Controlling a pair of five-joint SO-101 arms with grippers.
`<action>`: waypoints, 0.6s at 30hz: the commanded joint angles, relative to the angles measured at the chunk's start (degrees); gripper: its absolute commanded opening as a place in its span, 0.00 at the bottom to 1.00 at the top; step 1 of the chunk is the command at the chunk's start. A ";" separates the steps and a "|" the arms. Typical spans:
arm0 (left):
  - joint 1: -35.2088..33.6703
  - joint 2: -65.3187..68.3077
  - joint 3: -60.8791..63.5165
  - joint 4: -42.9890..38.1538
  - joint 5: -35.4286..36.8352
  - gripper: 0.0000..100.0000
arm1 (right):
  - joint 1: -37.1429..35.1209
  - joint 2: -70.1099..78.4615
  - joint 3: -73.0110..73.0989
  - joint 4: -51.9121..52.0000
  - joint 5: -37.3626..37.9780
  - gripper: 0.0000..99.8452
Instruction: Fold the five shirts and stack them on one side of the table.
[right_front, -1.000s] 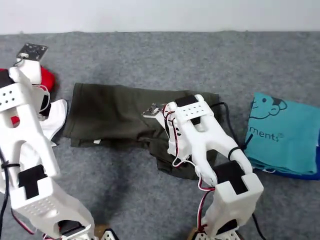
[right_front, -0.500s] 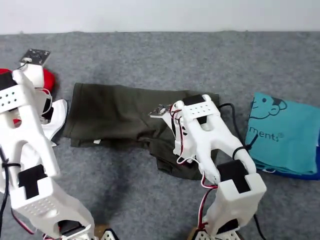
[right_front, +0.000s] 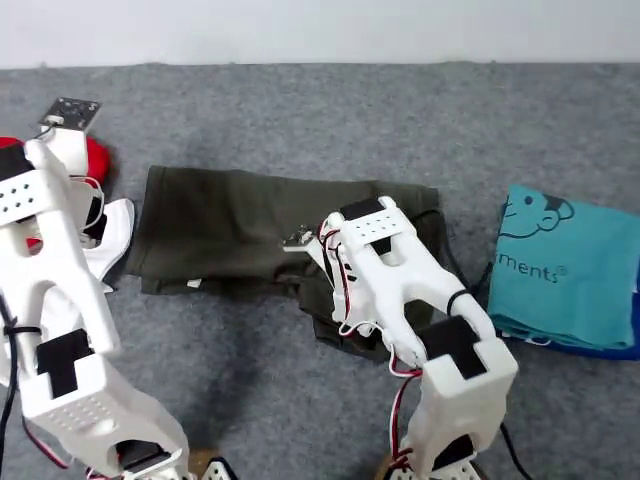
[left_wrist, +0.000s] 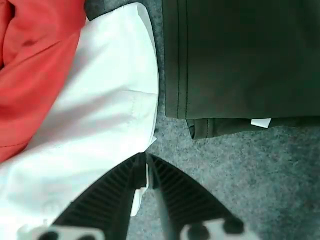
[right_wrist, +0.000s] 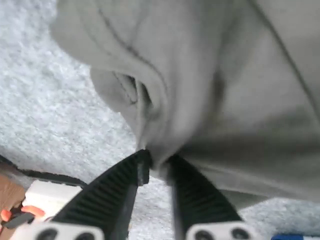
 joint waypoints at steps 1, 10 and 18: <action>-0.09 -3.43 -0.13 -0.62 0.35 0.02 | 3.56 -0.13 -0.70 -0.75 1.67 0.01; -0.18 -3.43 -0.13 -0.53 0.35 0.02 | 14.46 -0.13 -11.25 7.34 8.44 0.01; 0.00 -3.43 -0.13 -0.53 0.35 0.02 | 18.51 -0.40 -17.93 14.81 13.27 0.01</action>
